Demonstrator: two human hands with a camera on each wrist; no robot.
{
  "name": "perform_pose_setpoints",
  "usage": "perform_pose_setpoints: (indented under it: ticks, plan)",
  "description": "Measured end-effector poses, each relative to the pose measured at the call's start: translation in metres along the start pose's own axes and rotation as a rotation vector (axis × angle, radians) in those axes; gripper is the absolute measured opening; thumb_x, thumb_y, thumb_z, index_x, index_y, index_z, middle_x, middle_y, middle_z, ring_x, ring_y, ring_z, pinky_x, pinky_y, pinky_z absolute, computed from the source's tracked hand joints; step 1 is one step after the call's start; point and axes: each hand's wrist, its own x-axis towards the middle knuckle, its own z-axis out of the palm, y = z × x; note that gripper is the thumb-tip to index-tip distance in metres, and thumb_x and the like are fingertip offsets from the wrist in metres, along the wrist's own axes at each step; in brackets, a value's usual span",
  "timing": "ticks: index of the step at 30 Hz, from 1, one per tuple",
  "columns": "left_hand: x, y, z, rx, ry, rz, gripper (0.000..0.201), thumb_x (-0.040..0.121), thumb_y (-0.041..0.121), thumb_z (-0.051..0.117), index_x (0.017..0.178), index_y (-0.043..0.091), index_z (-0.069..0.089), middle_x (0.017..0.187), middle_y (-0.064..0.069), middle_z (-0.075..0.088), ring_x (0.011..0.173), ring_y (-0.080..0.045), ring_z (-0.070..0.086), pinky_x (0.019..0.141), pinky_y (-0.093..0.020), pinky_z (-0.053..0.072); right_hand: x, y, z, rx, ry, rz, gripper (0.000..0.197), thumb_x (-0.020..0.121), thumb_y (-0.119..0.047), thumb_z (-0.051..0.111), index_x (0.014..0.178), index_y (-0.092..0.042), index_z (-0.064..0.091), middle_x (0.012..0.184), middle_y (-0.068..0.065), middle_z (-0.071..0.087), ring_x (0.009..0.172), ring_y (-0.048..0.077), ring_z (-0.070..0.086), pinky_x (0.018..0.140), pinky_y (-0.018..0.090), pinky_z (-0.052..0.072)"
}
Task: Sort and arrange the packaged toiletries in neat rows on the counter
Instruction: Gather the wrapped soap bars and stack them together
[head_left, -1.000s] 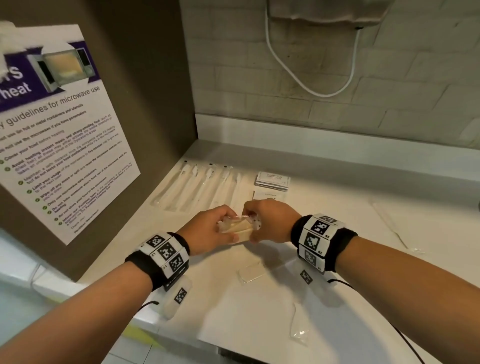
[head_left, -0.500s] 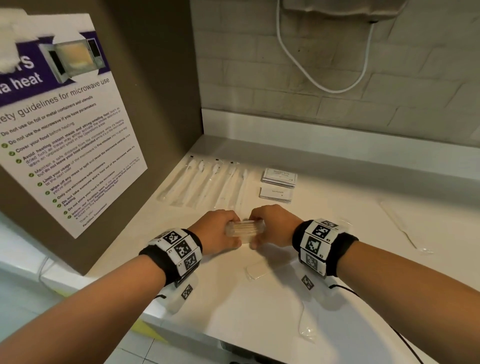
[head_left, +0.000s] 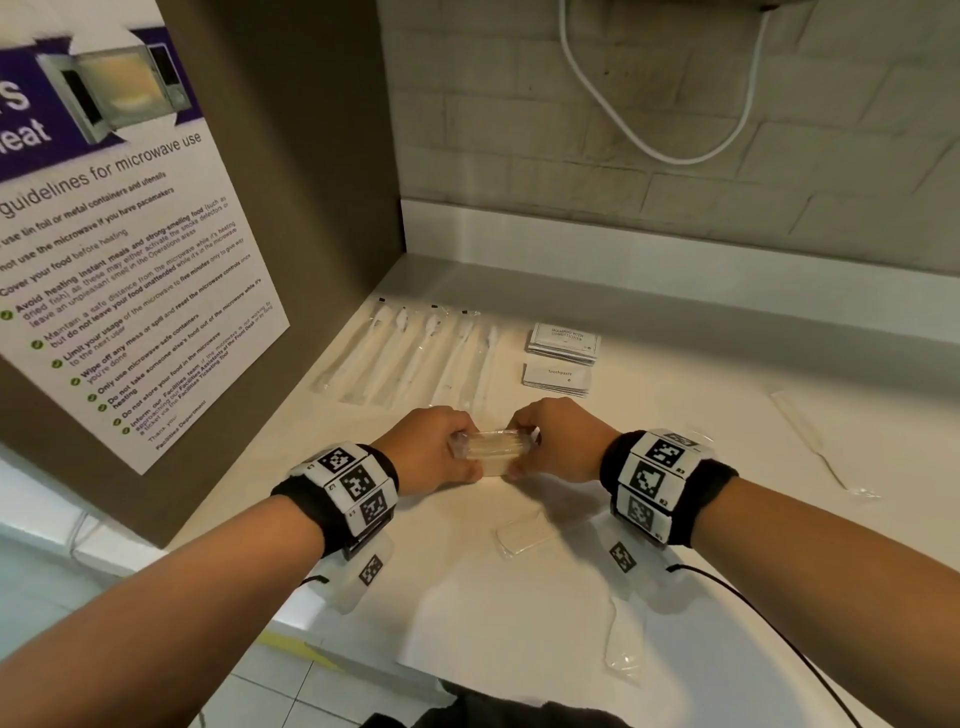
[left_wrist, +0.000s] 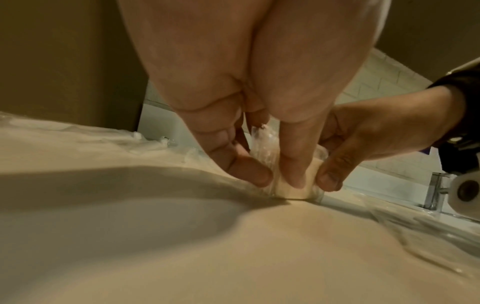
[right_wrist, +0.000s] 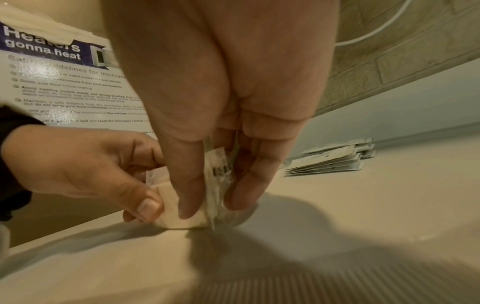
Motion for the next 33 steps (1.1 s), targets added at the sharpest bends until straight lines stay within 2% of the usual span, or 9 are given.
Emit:
perform_pose_setpoints:
  ticks: [4, 7, 9, 11, 14, 18, 25, 30, 33]
  plan:
    - [0.005, 0.000, -0.005, -0.126, -0.040, -0.034, 0.030, 0.076, 0.025, 0.082, 0.101, 0.021, 0.065, 0.073, 0.014, 0.057, 0.069, 0.000, 0.055, 0.063, -0.012, 0.038, 0.001, 0.009, -0.005, 0.103, -0.032, 0.058, 0.025, 0.072, -0.032, 0.081, 0.092, -0.023, 0.067, 0.082, -0.008, 0.064, 0.076, 0.011, 0.058, 0.068, 0.021, 0.041]
    - [0.014, 0.008, -0.012, -0.238, -0.046, -0.064, 0.037, 0.075, 0.025, 0.083, 0.105, 0.020, 0.061, 0.091, 0.007, 0.066, 0.083, -0.010, 0.063, 0.070, -0.016, 0.045, 0.002, 0.023, -0.015, 0.230, -0.030, 0.142, 0.038, 0.073, -0.027, 0.082, 0.101, -0.019, 0.058, 0.085, -0.005, 0.063, 0.077, 0.015, 0.058, 0.068, 0.023, 0.043]
    - [0.023, 0.015, -0.015, -0.315, -0.038, -0.089, 0.045, 0.075, 0.027, 0.083, 0.110, 0.019, 0.056, 0.100, -0.001, 0.068, 0.092, -0.017, 0.066, 0.074, -0.022, 0.048, 0.001, 0.031, -0.025, 0.355, -0.015, 0.216, 0.042, 0.071, -0.023, 0.084, 0.099, -0.016, 0.054, 0.087, 0.001, 0.065, 0.077, 0.019, 0.060, 0.068, 0.032, 0.051]
    - [0.033, 0.022, -0.014, -0.369, -0.034, -0.113, 0.051, 0.073, 0.030, 0.084, 0.112, 0.022, 0.052, 0.100, -0.003, 0.068, 0.092, -0.018, 0.066, 0.072, -0.024, 0.047, -0.001, 0.037, -0.033, 0.467, 0.000, 0.278, 0.042, 0.070, -0.017, 0.085, 0.096, -0.012, 0.052, 0.095, 0.011, 0.069, 0.082, 0.027, 0.065, 0.082, 0.042, 0.056]
    - [0.048, 0.031, -0.010, -0.412, -0.041, -0.158, 0.053, 0.072, 0.028, 0.085, 0.112, 0.020, 0.051, 0.102, -0.003, 0.066, 0.091, -0.017, 0.065, 0.072, -0.028, 0.050, -0.003, 0.042, -0.039, 0.628, 0.018, 0.382, 0.038, 0.073, -0.007, 0.082, 0.100, -0.005, 0.055, 0.101, 0.017, 0.069, 0.078, 0.023, 0.066, 0.084, 0.037, 0.058]
    - [0.065, 0.034, -0.001, -0.401, -0.046, -0.217, 0.049, 0.070, 0.031, 0.087, 0.106, 0.020, 0.056, 0.107, -0.005, 0.066, 0.097, -0.023, 0.067, 0.093, -0.043, 0.054, 0.000, 0.052, -0.037, 0.665, 0.071, 0.458, 0.023, 0.072, -0.009, 0.082, 0.086, -0.005, 0.065, 0.086, 0.015, 0.071, 0.073, 0.022, 0.066, 0.087, 0.039, 0.058]
    - [0.080, 0.038, 0.009, -0.330, -0.037, -0.255, 0.050, 0.066, 0.037, 0.086, 0.102, 0.018, 0.059, 0.101, -0.005, 0.070, 0.093, -0.025, 0.069, 0.092, -0.045, 0.055, 0.006, 0.058, -0.032, 0.650, 0.095, 0.563, 0.033, 0.074, -0.013, 0.081, 0.100, 0.005, 0.072, 0.088, 0.014, 0.074, 0.072, 0.020, 0.067, 0.086, 0.034, 0.059]
    - [0.085, 0.039, 0.016, -0.254, -0.013, -0.263, 0.048, 0.065, 0.039, 0.085, 0.099, 0.017, 0.058, 0.103, -0.008, 0.070, 0.096, -0.028, 0.069, 0.091, -0.045, 0.055, 0.010, 0.058, -0.028, 0.600, 0.114, 0.610, 0.031, 0.072, -0.017, 0.083, 0.094, 0.003, 0.073, 0.089, 0.013, 0.076, 0.075, 0.019, 0.070, 0.087, 0.036, 0.058]
    - [0.087, 0.039, 0.018, -0.183, 0.009, -0.264, 0.053, 0.072, 0.039, 0.083, 0.111, 0.014, 0.058, 0.113, -0.007, 0.065, 0.102, -0.027, 0.066, 0.094, -0.042, 0.053, 0.012, 0.059, -0.027, 0.560, 0.131, 0.615, 0.030, 0.070, -0.020, 0.083, 0.089, 0.002, 0.073, 0.082, 0.010, 0.076, 0.068, 0.016, 0.066, 0.087, 0.035, 0.058]
